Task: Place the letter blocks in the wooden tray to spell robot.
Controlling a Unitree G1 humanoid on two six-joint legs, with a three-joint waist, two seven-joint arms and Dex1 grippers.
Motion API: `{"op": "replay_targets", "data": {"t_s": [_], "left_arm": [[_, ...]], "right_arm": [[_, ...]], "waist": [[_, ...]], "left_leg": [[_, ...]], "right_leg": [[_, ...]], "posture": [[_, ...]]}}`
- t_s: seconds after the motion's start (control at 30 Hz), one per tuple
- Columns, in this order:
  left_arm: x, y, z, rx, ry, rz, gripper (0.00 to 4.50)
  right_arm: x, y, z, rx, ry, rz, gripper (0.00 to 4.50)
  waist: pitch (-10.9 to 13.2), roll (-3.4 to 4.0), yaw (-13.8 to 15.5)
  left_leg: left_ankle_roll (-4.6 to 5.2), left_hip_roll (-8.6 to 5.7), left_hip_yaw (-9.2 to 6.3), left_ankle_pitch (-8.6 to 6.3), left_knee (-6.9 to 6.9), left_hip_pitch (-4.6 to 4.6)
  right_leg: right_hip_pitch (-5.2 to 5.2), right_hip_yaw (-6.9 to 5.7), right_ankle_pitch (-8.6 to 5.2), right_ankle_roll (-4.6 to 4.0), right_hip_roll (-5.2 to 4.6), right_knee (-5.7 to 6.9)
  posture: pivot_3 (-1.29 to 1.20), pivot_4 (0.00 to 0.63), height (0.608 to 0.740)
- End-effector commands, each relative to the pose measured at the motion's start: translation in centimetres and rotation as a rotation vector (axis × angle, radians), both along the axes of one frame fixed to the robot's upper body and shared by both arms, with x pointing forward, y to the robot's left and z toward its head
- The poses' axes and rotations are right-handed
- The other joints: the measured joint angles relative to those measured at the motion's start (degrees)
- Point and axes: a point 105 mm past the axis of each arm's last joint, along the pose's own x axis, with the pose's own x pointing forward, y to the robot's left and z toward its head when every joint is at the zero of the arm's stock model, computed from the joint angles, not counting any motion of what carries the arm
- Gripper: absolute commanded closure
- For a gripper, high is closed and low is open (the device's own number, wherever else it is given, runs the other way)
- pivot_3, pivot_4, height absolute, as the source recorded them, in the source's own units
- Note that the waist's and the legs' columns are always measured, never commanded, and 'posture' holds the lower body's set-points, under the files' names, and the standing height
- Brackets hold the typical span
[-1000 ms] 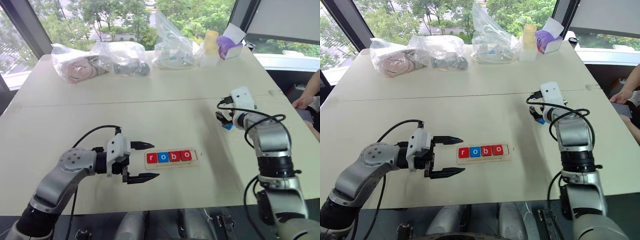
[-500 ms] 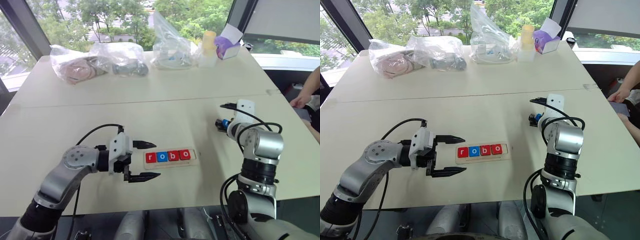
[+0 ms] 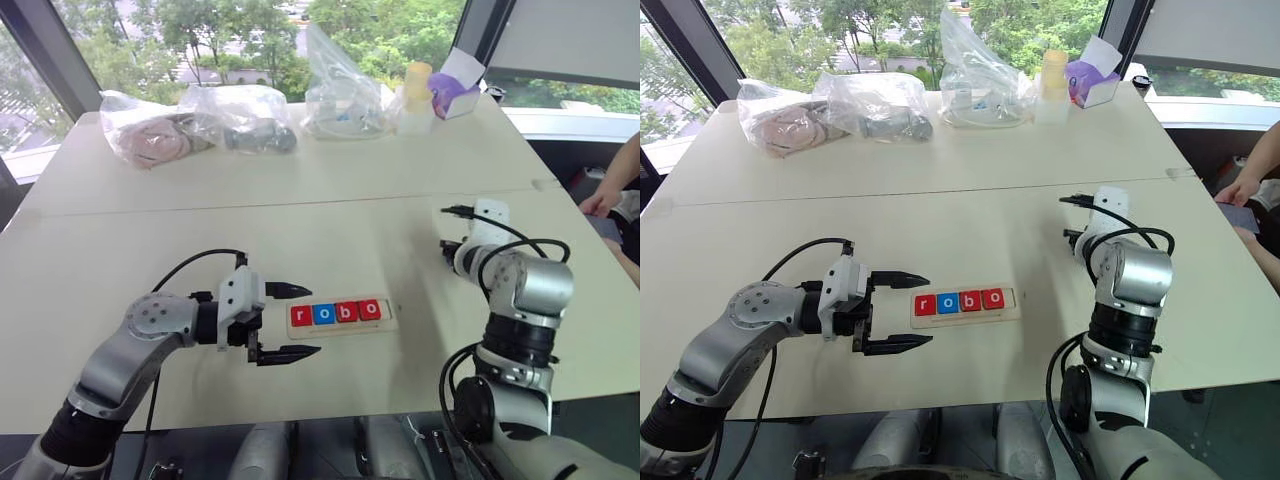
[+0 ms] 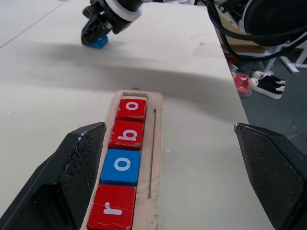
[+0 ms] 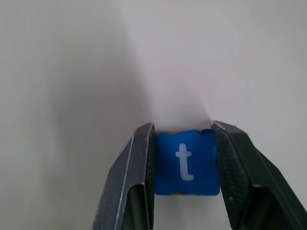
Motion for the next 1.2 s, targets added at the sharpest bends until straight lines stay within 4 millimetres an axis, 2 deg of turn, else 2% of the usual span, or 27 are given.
{"op": "replay_targets", "data": {"t_s": [0.03,0.2,0.47,0.6,0.63,0.7,0.77,0.87,1.03,1.2], "left_arm": [[-0.3,0.0,0.6,-0.012,-0.033,-0.01,0.0],[-0.5,0.0,0.4,-0.013,-0.023,-0.02,0.0],[-0.3,0.2,0.3,-0.008,-0.02,-0.033,0.0],[-0.2,0.2,0.3,-0.007,-0.023,-0.032,0.0],[-0.2,0.2,0.3,-0.008,-0.023,-0.032,0.0],[-0.3,0.2,0.3,-0.01,-0.023,-0.032,0.0],[-0.2,0.1,0.2,-0.013,-0.022,-0.031,0.0],[-0.1,0.0,0.3,-0.017,-0.025,-0.031,0.0],[0.0,0.0,0.4,-0.019,-0.031,-0.028,0.0],[0.0,0.0,0.4,-0.017,-0.033,-0.026,0.0]], "right_arm": [[-3.4,2.5,-1.2,0.019,0.043,0.184,3.37],[-6.0,4.1,-1.8,0.056,0.017,0.28,3.37],[-6.4,4.8,-2.0,0.089,0.017,0.304,3.37],[-6.2,4.5,-1.5,0.071,0.01,0.325,1.37],[-5.9,4.4,-1.0,0.064,-0.001,0.341,0.76],[-5.2,4.4,0.9,0.055,-0.042,0.414,0.06],[-5.2,4.4,2.3,0.025,-0.043,0.569,0.06],[-5.6,3.6,3.0,-0.021,-0.038,0.768,0.06],[-5.6,-0.2,2.9,-0.185,-0.025,1.041,0.06],[-5.6,-2.3,2.1,-0.234,0.01,1.209,0.06]], "waist": [[0.0,-0.01,0.1],[0.0,-0.02,-0.2],[0.0,-0.03,-0.3],[-0.1,-0.03,-0.2],[-0.1,-0.03,-0.2],[0.0,0.0,-0.1],[0.1,0.18,0.0],[0.1,0.1,0.3],[0.1,0.05,0.1],[0.1,0.03,0.0]], "left_leg": [[0.02,0.0,-0.05,-0.01,-0.01,-0.01],[0.04,0.02,-0.03,-0.02,0.01,0.06],[0.03,0.06,-0.03,-0.02,0.07,0.11],[0.03,0.06,-0.03,-0.02,0.07,0.11],[0.03,0.06,-0.03,-0.02,0.08,0.11],[0.03,0.04,-0.02,-0.02,0.11,0.1],[0.04,-0.01,0.02,-0.02,0.17,0.04],[0.09,-0.02,-0.03,-0.04,0.15,0.02],[0.25,-0.05,0.04,-0.14,0.09,0.0],[0.26,0.0,0.19,-0.15,0.14,0.06]], "right_leg": [[0.03,-0.03,-0.02,0.01,0.0,-0.03],[0.09,-0.04,-0.03,0.02,0.01,-0.08],[0.15,-0.04,-0.04,-0.03,0.06,-0.08],[0.15,-0.04,-0.04,-0.02,0.05,-0.08],[0.17,-0.04,-0.05,-0.03,0.03,-0.09],[0.18,-0.04,-0.1,-0.12,0.01,-0.1],[0.17,-0.03,-0.11,-0.14,-0.02,-0.14],[0.26,-0.18,-0.12,0.05,-0.06,-0.24],[0.29,-0.21,-0.14,0.22,-0.14,-0.29],[0.27,-0.08,-0.13,0.22,-0.11,-0.26]], "posture": [[0.0,0.15,0.74],[0.0,0.15,0.74],[0.0,0.15,0.74],[0.0,0.15,0.74],[0.0,0.15,0.74],[0.0,0.15,0.74],[0.0,0.15,0.74],[0.0,0.15,0.74],[0.0,0.15,0.74],[0.0,0.15,0.74]]}}
